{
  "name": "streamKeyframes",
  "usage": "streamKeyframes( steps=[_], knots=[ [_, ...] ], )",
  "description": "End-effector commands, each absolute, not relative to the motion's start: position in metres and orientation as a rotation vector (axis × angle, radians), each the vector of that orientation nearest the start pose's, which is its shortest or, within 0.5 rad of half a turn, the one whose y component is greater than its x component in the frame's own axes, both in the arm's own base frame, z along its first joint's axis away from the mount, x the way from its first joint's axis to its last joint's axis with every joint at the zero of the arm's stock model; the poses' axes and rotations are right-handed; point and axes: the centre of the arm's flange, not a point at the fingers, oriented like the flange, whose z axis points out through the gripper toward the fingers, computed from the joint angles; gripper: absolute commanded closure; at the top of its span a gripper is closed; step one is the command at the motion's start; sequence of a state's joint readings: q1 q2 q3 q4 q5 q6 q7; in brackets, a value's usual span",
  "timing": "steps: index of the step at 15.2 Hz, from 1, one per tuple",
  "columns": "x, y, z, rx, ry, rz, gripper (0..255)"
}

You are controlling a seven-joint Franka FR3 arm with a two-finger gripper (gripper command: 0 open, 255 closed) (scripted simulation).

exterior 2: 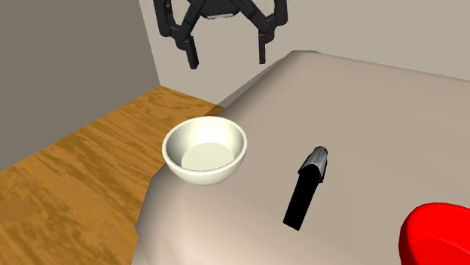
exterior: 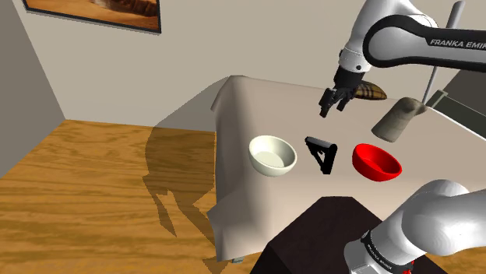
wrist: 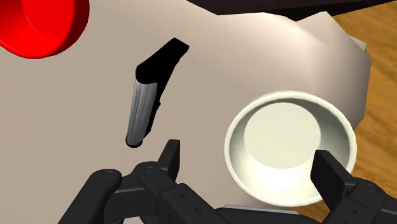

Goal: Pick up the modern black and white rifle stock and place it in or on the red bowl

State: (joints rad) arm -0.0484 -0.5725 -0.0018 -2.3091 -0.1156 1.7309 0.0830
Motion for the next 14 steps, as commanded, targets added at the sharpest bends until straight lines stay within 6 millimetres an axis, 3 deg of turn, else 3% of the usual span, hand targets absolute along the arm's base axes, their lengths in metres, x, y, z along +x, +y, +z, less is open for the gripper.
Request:
streamKeyframes(
  steps=[1,8,14],
  knots=[
    [0.397,-0.044,0.535,-3.257,0.218,0.077,0],
    [0.45,-0.096,0.463,-3.269,0.333,0.32,0],
    [0.483,-0.145,0.398,-3.26,0.432,0.531,0]
  ],
)
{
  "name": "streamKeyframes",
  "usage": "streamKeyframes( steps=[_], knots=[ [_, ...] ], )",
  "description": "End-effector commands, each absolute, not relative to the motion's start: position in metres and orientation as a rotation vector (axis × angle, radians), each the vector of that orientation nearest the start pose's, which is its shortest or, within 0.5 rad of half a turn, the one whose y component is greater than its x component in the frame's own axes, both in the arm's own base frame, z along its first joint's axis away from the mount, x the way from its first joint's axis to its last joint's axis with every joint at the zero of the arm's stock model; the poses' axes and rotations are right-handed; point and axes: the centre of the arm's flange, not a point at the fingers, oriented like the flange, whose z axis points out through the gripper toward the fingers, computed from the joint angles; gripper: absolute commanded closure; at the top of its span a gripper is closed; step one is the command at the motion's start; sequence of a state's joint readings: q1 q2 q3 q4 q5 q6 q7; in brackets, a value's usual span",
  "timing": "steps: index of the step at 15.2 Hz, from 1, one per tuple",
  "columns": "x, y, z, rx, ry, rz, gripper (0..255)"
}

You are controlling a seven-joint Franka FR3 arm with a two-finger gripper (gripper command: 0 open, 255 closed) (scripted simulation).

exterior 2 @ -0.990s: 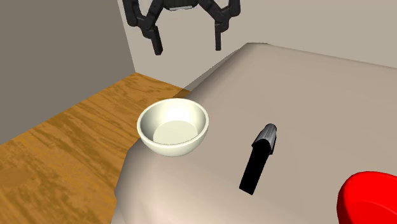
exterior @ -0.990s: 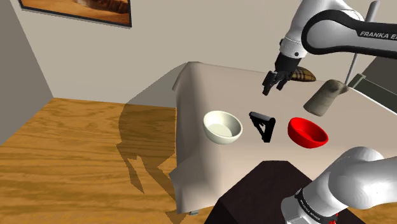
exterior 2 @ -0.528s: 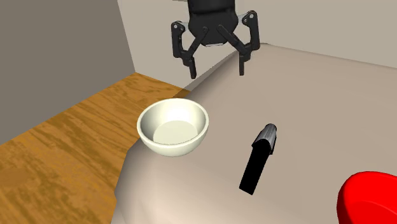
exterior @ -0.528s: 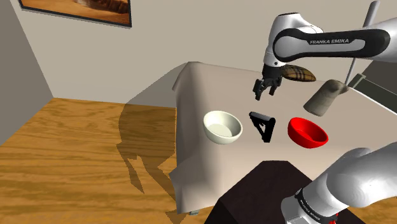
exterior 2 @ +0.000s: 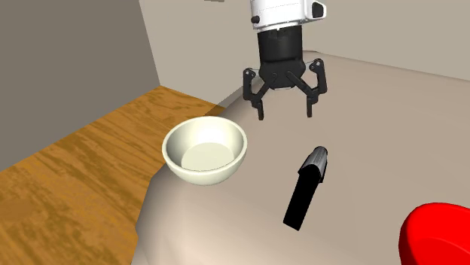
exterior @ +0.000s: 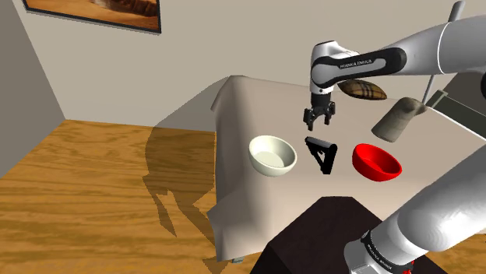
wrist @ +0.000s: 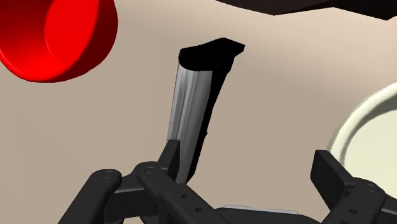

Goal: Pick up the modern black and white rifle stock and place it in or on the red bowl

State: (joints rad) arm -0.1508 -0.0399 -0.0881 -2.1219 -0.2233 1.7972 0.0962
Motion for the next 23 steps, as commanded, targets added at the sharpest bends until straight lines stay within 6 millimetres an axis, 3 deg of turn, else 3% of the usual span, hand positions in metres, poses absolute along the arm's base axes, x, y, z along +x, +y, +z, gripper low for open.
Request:
streamKeyframes(
  steps=[1,8,16,23],
  knots=[
    [0.488,-0.153,0.387,-3.257,0.448,0.567,0],
    [0.509,-0.215,0.309,-3.221,0.561,0.811,0],
    [0.49,-0.22,0.274,-3.221,0.561,0.811,0],
    [0.49,-0.22,0.274,-3.221,0.561,0.811,0]
  ],
)
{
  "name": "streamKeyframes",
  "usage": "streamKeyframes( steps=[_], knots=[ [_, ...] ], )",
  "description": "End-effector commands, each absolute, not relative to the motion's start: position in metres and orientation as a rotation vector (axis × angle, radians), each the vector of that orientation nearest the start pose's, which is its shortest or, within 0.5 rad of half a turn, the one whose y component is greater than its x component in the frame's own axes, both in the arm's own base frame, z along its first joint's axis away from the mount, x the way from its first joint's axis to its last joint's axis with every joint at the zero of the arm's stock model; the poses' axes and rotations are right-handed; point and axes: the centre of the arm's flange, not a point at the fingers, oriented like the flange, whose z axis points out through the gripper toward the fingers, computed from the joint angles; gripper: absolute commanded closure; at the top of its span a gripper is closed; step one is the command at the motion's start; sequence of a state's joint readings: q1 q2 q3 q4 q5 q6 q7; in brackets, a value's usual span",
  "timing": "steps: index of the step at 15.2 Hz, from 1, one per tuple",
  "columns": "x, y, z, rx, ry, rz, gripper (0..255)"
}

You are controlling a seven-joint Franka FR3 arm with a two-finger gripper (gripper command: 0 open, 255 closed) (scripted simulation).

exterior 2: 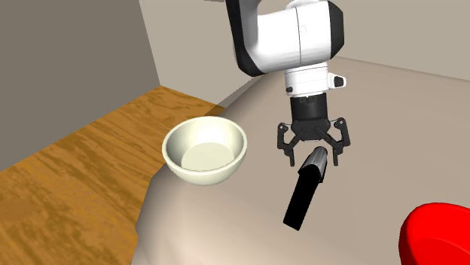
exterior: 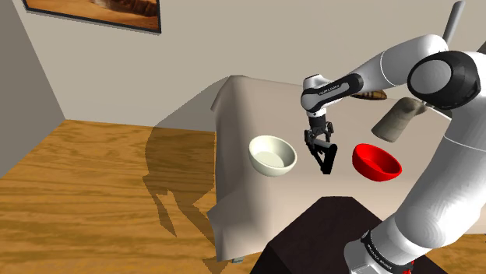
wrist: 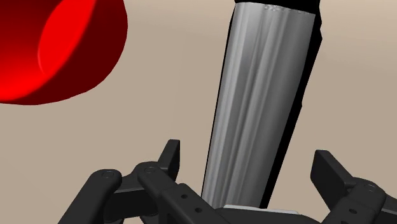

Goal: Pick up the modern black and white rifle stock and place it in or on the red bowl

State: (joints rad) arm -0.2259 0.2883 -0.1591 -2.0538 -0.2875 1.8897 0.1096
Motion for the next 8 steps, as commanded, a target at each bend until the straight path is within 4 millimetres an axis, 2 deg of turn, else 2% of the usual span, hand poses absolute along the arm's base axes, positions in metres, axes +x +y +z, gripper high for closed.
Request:
streamKeyframes(
  steps=[1,2,8],
  knots=[
    [0.4898,-0.2202,0.2743,-3.221,0.561,0.811,0],
    [0.4898,-0.2202,0.2743,-3.221,0.561,0.811,255],
    [0.4898,-0.2202,0.2743,-3.221,0.561,0.811,255]
  ],
)
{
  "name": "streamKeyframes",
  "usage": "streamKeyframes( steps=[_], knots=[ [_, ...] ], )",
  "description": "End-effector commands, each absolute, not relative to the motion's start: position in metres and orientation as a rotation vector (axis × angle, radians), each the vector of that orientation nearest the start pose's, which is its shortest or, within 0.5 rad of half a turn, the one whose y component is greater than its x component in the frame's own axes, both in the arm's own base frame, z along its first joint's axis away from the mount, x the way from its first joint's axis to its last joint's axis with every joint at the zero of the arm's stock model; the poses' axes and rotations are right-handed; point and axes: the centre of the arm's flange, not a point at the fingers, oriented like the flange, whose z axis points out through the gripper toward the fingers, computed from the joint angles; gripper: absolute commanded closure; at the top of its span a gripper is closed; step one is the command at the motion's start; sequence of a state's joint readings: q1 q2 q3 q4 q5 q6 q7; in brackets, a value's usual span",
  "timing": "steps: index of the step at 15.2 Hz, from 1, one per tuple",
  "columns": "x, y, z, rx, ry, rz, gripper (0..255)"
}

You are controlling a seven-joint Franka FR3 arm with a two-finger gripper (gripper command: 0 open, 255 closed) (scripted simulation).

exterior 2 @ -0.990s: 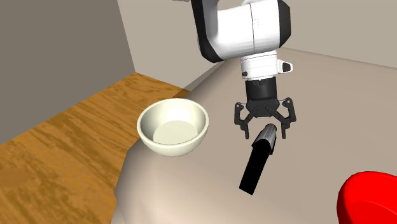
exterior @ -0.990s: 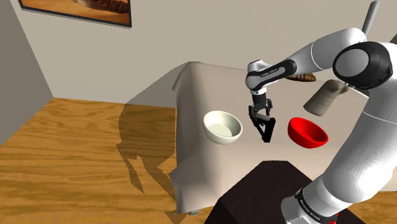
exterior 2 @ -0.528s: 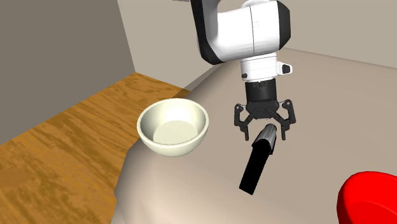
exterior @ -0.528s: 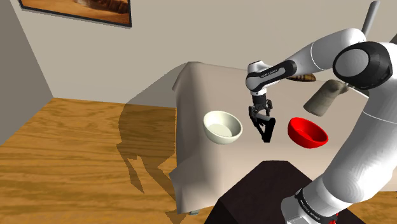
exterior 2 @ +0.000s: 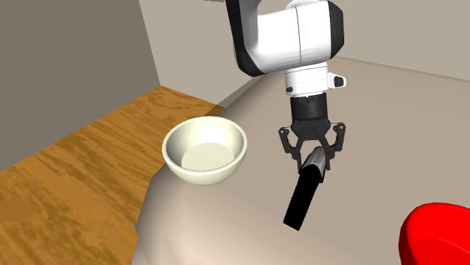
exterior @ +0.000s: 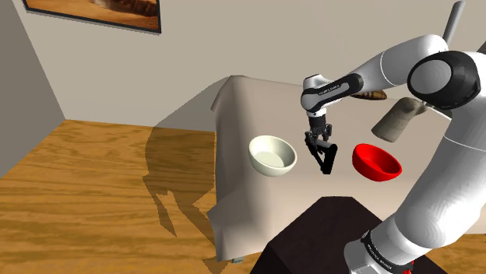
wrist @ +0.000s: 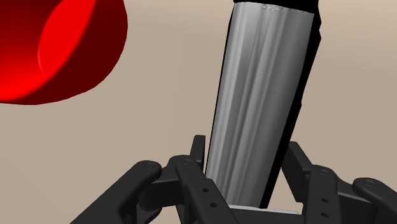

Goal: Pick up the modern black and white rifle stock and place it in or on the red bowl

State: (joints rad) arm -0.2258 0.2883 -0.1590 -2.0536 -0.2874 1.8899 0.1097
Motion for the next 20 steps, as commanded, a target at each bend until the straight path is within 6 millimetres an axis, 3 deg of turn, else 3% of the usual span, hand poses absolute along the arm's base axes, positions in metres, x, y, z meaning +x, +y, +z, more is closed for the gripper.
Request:
streamKeyframes(
  steps=[1,3,20],
  knots=[
    [0.49,-0.22,0.274,-3.221,0.561,0.811,255],
    [0.49,-0.22,0.274,-3.221,0.561,0.811,255],
    [0.49,-0.22,0.364,-3.221,0.561,0.811,255]
  ],
)
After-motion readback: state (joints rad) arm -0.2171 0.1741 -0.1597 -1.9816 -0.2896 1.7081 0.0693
